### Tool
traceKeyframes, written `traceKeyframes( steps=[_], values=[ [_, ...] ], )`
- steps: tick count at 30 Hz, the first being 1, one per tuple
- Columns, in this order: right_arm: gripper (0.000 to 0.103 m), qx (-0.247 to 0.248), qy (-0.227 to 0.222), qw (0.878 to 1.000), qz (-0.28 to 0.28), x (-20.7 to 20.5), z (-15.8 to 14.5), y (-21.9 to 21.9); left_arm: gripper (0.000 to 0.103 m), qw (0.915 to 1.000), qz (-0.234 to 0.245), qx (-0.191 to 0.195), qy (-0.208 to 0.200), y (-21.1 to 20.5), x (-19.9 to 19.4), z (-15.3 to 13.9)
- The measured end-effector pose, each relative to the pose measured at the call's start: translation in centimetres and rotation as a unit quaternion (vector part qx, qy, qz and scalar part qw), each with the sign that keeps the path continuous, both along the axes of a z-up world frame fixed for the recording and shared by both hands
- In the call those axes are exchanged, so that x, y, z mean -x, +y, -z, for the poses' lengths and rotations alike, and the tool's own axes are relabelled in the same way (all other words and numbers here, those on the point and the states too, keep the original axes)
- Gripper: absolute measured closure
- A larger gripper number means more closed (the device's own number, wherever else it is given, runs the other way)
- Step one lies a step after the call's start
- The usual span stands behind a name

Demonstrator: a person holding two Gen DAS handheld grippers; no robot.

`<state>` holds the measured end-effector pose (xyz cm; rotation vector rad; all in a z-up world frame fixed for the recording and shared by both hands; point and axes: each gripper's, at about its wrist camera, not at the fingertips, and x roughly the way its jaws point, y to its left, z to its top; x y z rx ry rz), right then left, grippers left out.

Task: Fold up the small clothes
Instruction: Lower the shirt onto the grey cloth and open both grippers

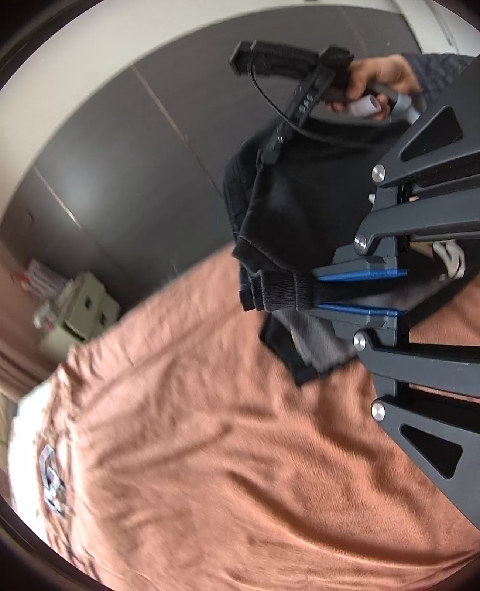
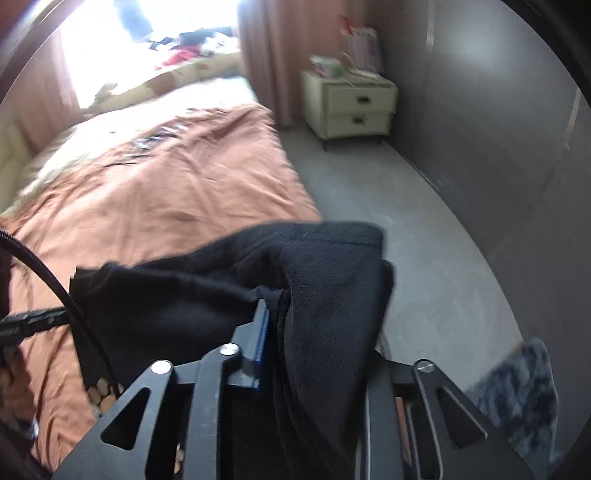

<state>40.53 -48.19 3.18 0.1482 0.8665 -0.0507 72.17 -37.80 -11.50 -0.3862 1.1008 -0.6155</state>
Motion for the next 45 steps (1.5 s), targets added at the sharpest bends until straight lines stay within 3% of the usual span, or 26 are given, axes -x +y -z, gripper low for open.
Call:
traceKeyframes(
  steps=[3, 4, 7, 8, 10, 12, 13, 15, 17, 19, 26, 27, 29, 33, 36, 45],
  values=[
    [0.076, 0.015, 0.025, 0.999, 0.033, -0.6, 0.5, -1.2, 0.087, 0.9997, -0.01, -0.022, 0.005, 0.5, -0.3, 0.7],
    [0.076, 0.017, 0.021, 0.999, 0.044, -0.2, 0.1, -1.8, 0.078, 0.9998, -0.009, -0.02, 0.001, 0.9, -0.1, 0.6],
    [0.061, 0.001, 0.007, 0.998, 0.059, 1.6, -1.6, -3.5, 0.054, 0.9993, -0.017, -0.027, -0.017, 1.7, 0.8, -0.4],
    [0.055, -0.006, 0.001, 0.998, 0.062, 2.3, -2.4, -4.0, 0.053, 0.9991, -0.019, -0.03, -0.021, 1.9, 0.9, -0.5],
    [0.053, -0.019, -0.009, 0.998, 0.063, 4.5, -3.4, -4.6, 0.053, 0.9993, -0.013, -0.027, -0.021, 2.1, 1.3, -1.0],
    [0.044, -0.02, -0.011, 0.998, 0.063, 6.6, -4.1, -4.8, 0.052, 0.9994, -0.005, -0.028, -0.019, 2.1, 2.1, -1.5],
    [0.034, -0.014, -0.013, 0.998, 0.066, 7.8, -4.6, -4.8, 0.052, 0.9993, -0.001, -0.031, -0.022, 2.0, 2.4, -1.7],
    [0.028, -0.007, -0.02, 0.997, 0.071, 9.8, -6.1, -4.7, 0.051, 0.9988, 0.008, -0.037, -0.032, 2.0, 3.7, -2.7],
    [0.028, -0.015, -0.027, 0.997, 0.069, 11.8, -6.6, -3.9, 0.048, 0.9986, 0.012, -0.035, -0.037, 2.3, 5.0, -3.7],
    [0.028, -0.019, -0.033, 0.997, 0.062, 13.4, -7.4, -3.4, 0.038, 0.9983, 0.012, -0.037, -0.043, 2.8, 6.4, -4.7],
    [0.03, -0.021, -0.025, 0.998, 0.057, 13.0, -4.9, -2.2, 0.037, 0.9973, 0.015, -0.052, -0.049, 3.2, 7.9, -5.4],
    [0.035, -0.017, -0.024, 0.998, 0.055, 12.1, -4.5, -2.1, 0.037, 0.9973, 0.014, -0.055, -0.048, 3.1, 7.8, -5.3],
    [0.057, -0.014, -0.013, 0.999, 0.051, 10.8, -3.7, -2.1, 0.037, 0.997, 0.016, -0.058, -0.048, 2.9, 7.2, -4.7],
    [0.058, -0.001, 0.018, 0.997, 0.069, 7.2, -1.6, -3.0, 0.037, 0.9969, 0.019, -0.068, -0.035, 2.1, 5.8, -2.5],
    [0.065, -0.006, 0.035, 0.997, 0.07, 4.4, -0.5, -3.9, 0.037, 0.9962, 0.025, -0.077, -0.03, 1.5, 4.6, -0.9],
    [0.066, 0.009, 0.058, 0.989, 0.135, -1.5, 2.0, -6.8, 0.037, 0.9953, 0.019, -0.095, -0.011, 1.0, 2.1, 2.6]
  ],
)
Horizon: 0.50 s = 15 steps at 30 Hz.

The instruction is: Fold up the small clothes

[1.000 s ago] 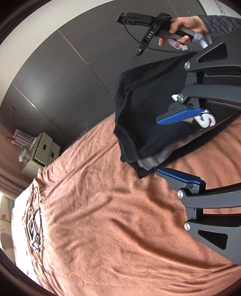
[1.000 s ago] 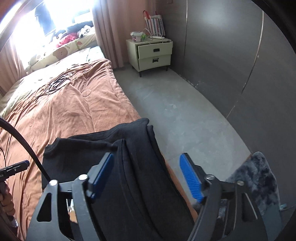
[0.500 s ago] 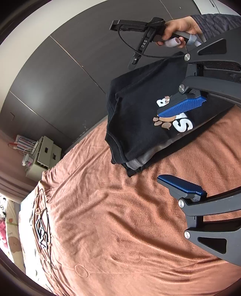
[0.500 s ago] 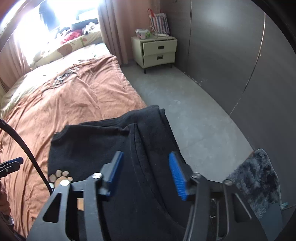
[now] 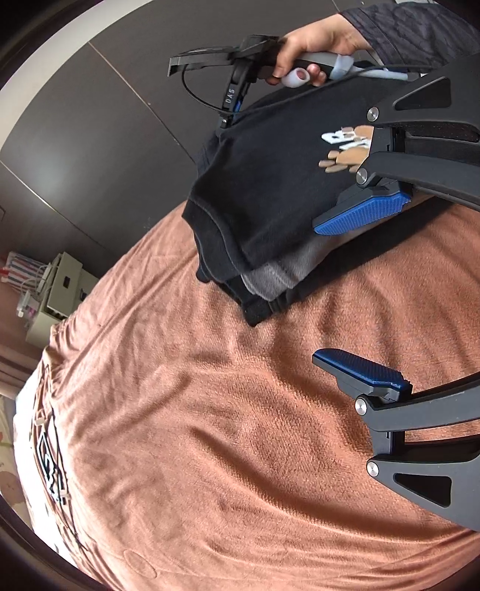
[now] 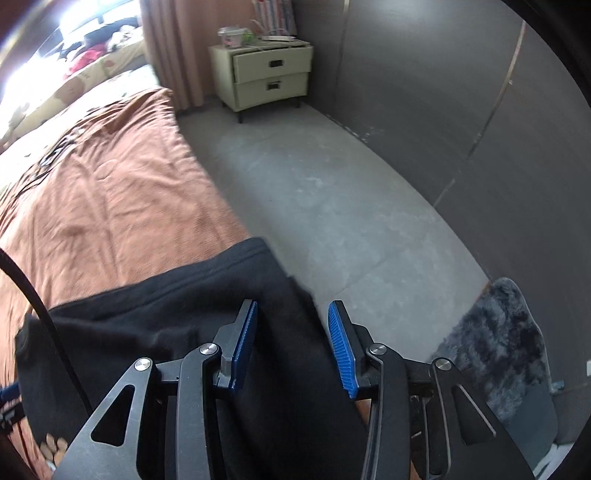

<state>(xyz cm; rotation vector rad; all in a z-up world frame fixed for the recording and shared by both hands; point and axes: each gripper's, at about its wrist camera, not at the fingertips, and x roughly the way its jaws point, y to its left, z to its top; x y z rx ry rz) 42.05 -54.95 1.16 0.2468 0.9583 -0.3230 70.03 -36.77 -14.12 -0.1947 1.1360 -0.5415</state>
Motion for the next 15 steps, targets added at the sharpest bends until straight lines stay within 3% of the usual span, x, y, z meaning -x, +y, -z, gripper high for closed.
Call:
traceKeyframes(
  steps=[6, 12, 15],
  values=[
    [0.066, 0.004, -0.022, 1.0, 0.016, 2.1, -1.7, 1.2, 0.037, 1.0, -0.007, 0.006, 0.001, 0.8, 0.6, -0.4],
    [0.066, 0.001, -0.046, 0.999, -0.01, 9.7, -5.6, 3.7, 0.037, 0.9998, -0.013, -0.004, -0.015, 2.5, 3.4, -3.2],
    [0.053, 0.001, -0.058, 0.998, -0.014, 14.6, -7.4, 5.4, 0.037, 0.9995, -0.009, 0.002, -0.029, 3.4, 5.9, -5.2]
  ],
)
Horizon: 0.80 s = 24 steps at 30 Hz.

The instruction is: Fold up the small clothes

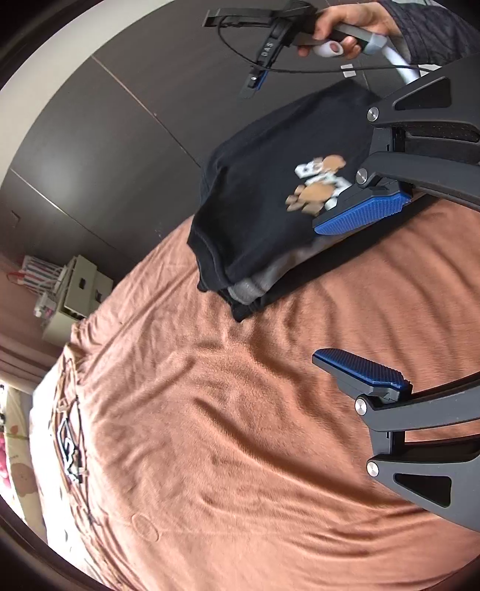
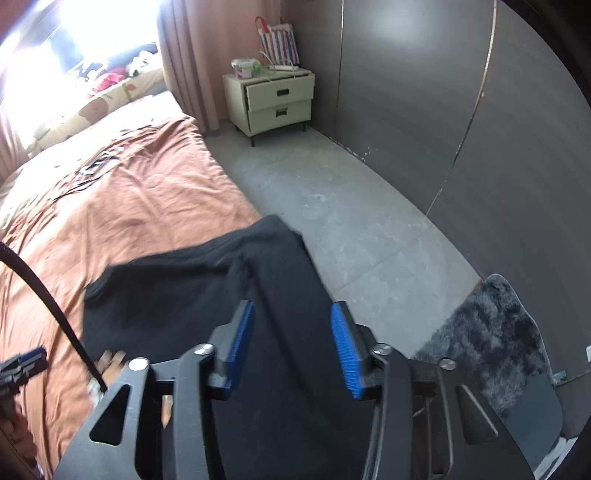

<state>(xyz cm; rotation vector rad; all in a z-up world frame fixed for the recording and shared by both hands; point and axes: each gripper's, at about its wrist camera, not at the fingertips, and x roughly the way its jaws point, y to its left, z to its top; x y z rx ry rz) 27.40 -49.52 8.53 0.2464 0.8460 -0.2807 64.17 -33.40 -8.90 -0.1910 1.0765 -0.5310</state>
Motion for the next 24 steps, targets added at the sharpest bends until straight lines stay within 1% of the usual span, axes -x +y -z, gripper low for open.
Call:
traceKeyframes(
  steps=[1, 2, 3, 5, 6, 7, 8, 9, 11, 13, 16, 24],
  values=[
    [0.043, 0.004, -0.005, 1.0, -0.001, 1.4, -0.6, 0.6, 0.037, 1.0, 0.0, -0.001, -0.004, 0.3, 1.0, -0.7],
    [0.036, 0.012, -0.015, 1.0, -0.002, 3.3, -1.2, 1.5, 0.037, 1.0, 0.001, -0.001, -0.007, 0.6, 1.9, -1.4],
    [0.033, 0.02, -0.023, 1.0, -0.002, 5.0, -1.9, 2.2, 0.035, 0.9999, 0.001, 0.0, -0.011, 0.9, 2.9, -2.1],
    [0.023, 0.031, -0.039, 0.999, -0.004, 8.1, -2.9, 3.9, 0.023, 0.9996, 0.005, 0.002, -0.026, 1.6, 5.3, -3.9],
    [0.021, 0.035, -0.048, 0.998, -0.001, 9.9, -3.4, 4.8, 0.012, 0.9993, 0.006, 0.003, -0.037, 1.9, 6.3, -4.6],
    [0.018, 0.038, -0.054, 0.998, 0.003, 11.3, -3.7, 5.5, 0.004, 0.9987, 0.006, -0.001, -0.051, 2.3, 7.6, -5.5],
    [0.016, 0.045, -0.057, 0.997, 0.01, 12.9, -4.1, 6.3, 0.001, 0.9979, 0.006, -0.005, -0.065, 2.7, 8.8, -6.3],
    [0.014, 0.049, -0.06, 0.997, 0.013, 13.9, -4.1, 7.0, 0.0, 0.997, 0.007, -0.008, -0.076, 3.1, 10.0, -7.1],
    [0.0, 0.052, -0.068, 0.996, 0.017, 16.0, -4.5, 8.4, 0.0, 0.996, 0.011, -0.012, -0.088, 3.9, 12.3, -8.3],
    [0.0, 0.059, -0.081, 0.995, 0.023, 18.4, -5.0, 10.2, 0.0, 0.9946, 0.015, -0.016, -0.102, 4.9, 14.8, -9.5],
    [0.0, 0.058, -0.1, 0.993, 0.021, 20.7, -5.5, 12.5, 0.0, 0.9924, 0.015, -0.018, -0.121, 6.7, 18.1, -10.9],
    [0.0, 0.055, -0.123, 0.991, 0.001, 28.4, -5.3, 18.3, 0.0, 0.9907, 0.001, -0.001, -0.136, 12.2, 24.8, -12.9]
  ],
)
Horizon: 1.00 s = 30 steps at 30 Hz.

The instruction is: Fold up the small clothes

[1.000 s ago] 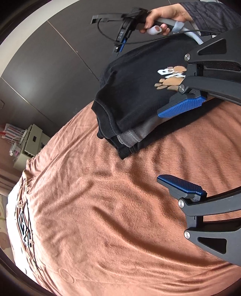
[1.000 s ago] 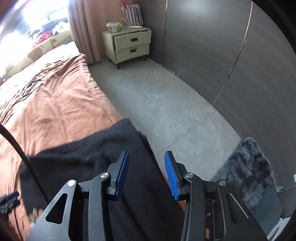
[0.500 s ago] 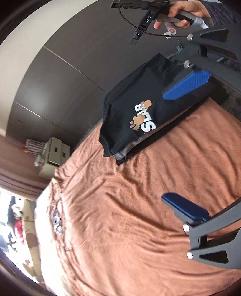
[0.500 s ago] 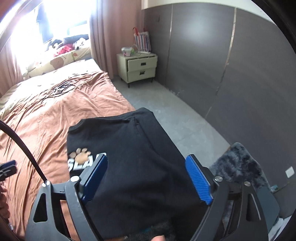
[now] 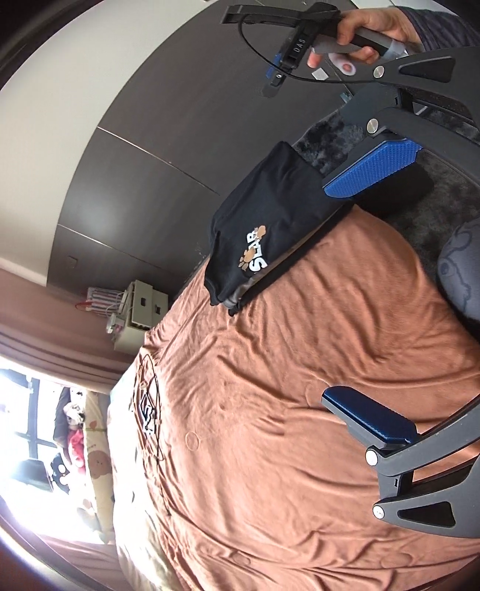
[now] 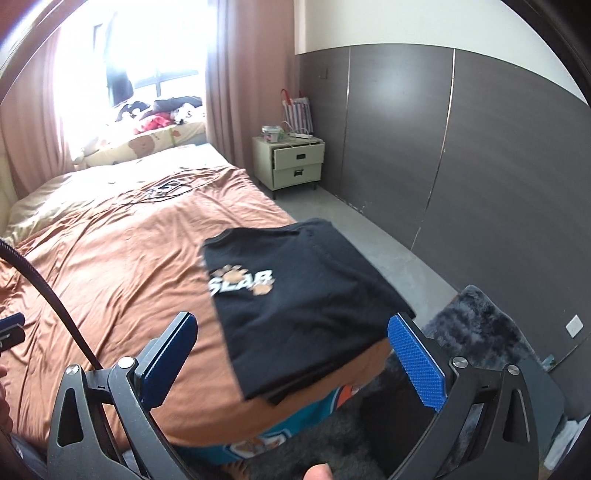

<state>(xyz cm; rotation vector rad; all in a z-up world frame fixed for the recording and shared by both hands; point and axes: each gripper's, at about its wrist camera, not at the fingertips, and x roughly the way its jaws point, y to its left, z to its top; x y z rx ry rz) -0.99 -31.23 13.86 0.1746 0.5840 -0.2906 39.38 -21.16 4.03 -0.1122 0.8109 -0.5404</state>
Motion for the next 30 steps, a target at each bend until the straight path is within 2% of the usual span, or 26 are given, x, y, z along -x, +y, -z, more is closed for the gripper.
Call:
traceKeyframes(
  steps=[14, 24, 30],
  values=[
    [0.0, 0.007, -0.069, 0.997, -0.03, 12.5, 1.1, 6.5, 0.0, 0.9965, -0.051, 0.015, -0.064, 8.7, 12.9, -1.8],
    [0.0, 0.005, -0.099, 0.994, -0.046, 18.5, 3.1, 9.0, 0.0, 0.9923, -0.078, 0.004, -0.096, 12.2, 20.7, -1.1],
    [0.0, 0.011, -0.124, 0.99, -0.069, 22.5, 4.7, 11.2, 0.0, 0.9863, -0.098, -0.014, -0.132, 13.7, 25.2, -1.4]
  ],
)
